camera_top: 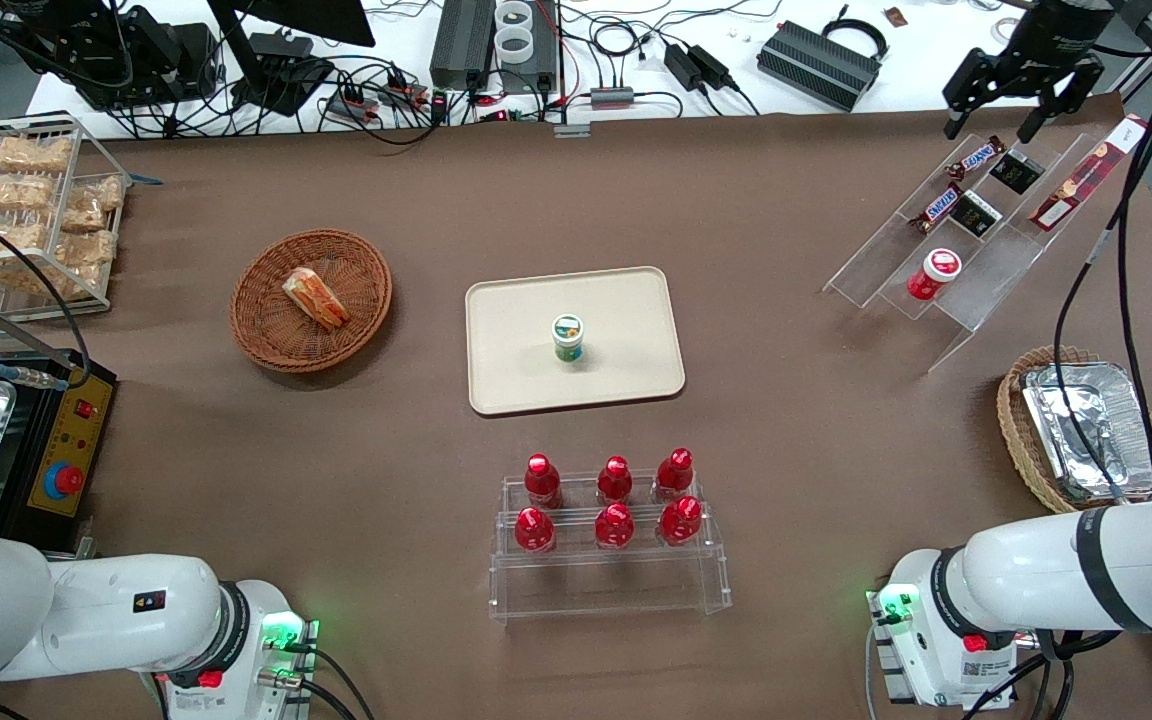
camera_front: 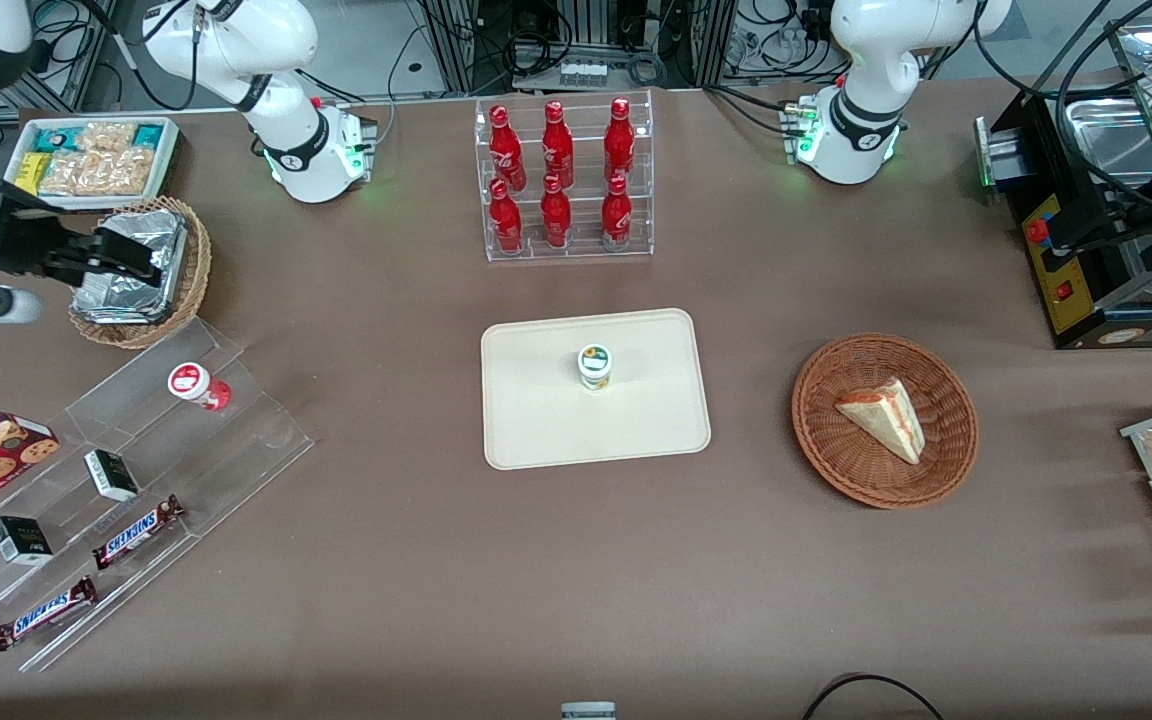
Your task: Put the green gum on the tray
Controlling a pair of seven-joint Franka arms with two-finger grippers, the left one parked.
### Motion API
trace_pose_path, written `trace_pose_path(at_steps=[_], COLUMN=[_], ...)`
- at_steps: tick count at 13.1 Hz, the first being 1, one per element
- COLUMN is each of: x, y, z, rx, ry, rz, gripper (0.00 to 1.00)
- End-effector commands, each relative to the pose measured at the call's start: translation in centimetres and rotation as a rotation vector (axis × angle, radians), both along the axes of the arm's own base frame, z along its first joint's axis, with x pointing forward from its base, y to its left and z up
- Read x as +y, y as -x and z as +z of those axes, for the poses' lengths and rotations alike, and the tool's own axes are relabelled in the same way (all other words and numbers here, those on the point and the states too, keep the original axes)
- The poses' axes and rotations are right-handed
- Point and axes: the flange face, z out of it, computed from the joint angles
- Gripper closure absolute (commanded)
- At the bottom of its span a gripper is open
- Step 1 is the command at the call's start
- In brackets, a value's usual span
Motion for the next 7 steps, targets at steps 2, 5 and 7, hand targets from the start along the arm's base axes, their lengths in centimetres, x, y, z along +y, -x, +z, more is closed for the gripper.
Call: trace_pose_path(at_steps=[2,5,7], x=[-1.83,-2.11,-2.06], y=[0.84,0.85,0.52], z=[1.29,1.57,1.75], rx=[0.004,-0.002,-0.015], ry=[0.019,0.022,0.044], rz=[-0.026,-0.030,-0.024], gripper=[0.00,0.00,0.00])
